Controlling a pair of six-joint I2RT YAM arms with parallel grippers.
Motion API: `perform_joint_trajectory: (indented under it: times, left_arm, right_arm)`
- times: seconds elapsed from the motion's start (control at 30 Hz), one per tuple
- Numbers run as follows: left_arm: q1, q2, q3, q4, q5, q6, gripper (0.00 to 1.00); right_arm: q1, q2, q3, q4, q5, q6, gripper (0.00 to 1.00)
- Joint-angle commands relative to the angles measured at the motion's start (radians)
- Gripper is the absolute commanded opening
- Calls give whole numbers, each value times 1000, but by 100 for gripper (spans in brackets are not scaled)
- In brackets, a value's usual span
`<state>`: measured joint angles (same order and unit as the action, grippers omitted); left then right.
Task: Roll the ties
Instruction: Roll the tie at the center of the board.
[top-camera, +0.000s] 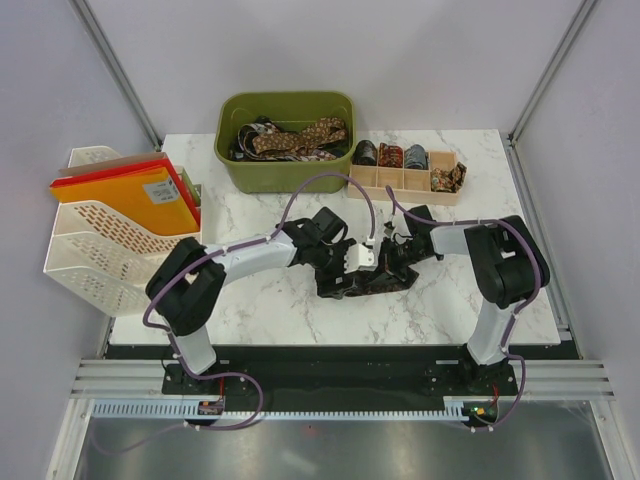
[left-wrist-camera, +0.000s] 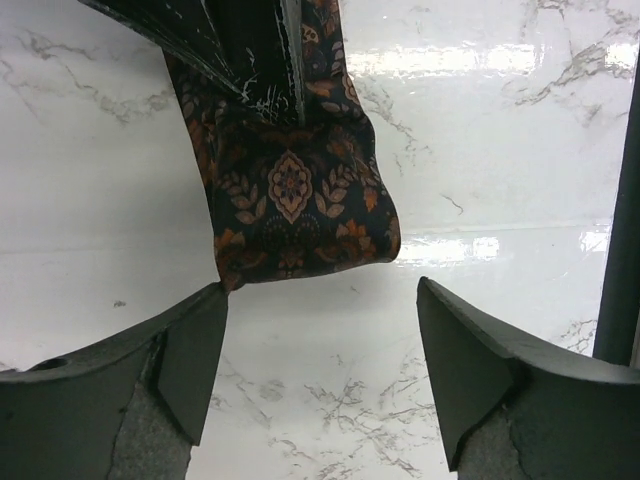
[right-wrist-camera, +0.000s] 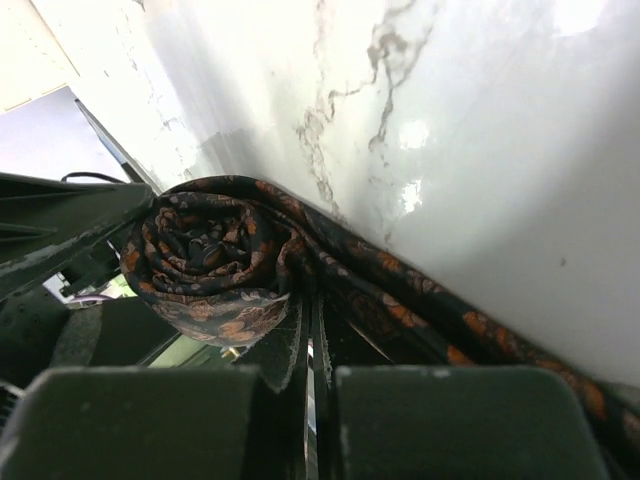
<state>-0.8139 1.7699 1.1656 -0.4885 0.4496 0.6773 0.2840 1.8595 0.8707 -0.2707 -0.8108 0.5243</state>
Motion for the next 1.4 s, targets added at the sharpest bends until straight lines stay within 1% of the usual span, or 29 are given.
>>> perform_joint_trajectory:
  times: [0.0,0.17,0.27,0.37,0.4,0.5,0.57,0.83,0.93,1.1,1.27,1.3,1.37]
  left_arm:
    - [2,-37,-43,85,27,-1,86]
    - [-2,-13,-57,185,-5,-15,92]
    - [-7,6,-40,205,-6,-7,91]
    - [-18,17,-20,202,6,-1,82]
    - [-24,19,-17,200,9,-1,75]
    - [-33,36,15,191,9,-15,64]
    - [-36,51,26,191,8,-25,61]
    - [-62,114,103,191,-25,-90,59]
    - [-65,155,138,188,-49,-133,58]
    - [-64,221,172,131,-65,-194,55]
    - [-65,244,170,84,-91,-209,49]
    - [-65,249,172,64,-98,-217,48]
    - [-65,269,186,36,-106,-225,43]
  right_arm:
    - [-3,56,14,-15,154,-46,0]
    - [3,66,19,-5,150,-40,0]
    - [12,75,16,8,154,-29,0]
    - [26,81,16,25,154,-14,0]
    - [33,90,17,31,150,-10,0]
    - [49,110,31,44,141,3,0]
    - [56,122,40,51,133,14,0]
    - [70,132,44,76,105,40,0]
    - [70,130,30,116,79,74,0]
    - [70,99,-4,208,42,144,0]
    - [47,58,-9,219,-1,164,5]
    - [38,50,-4,212,-4,158,8]
    - [15,20,10,171,-8,145,11]
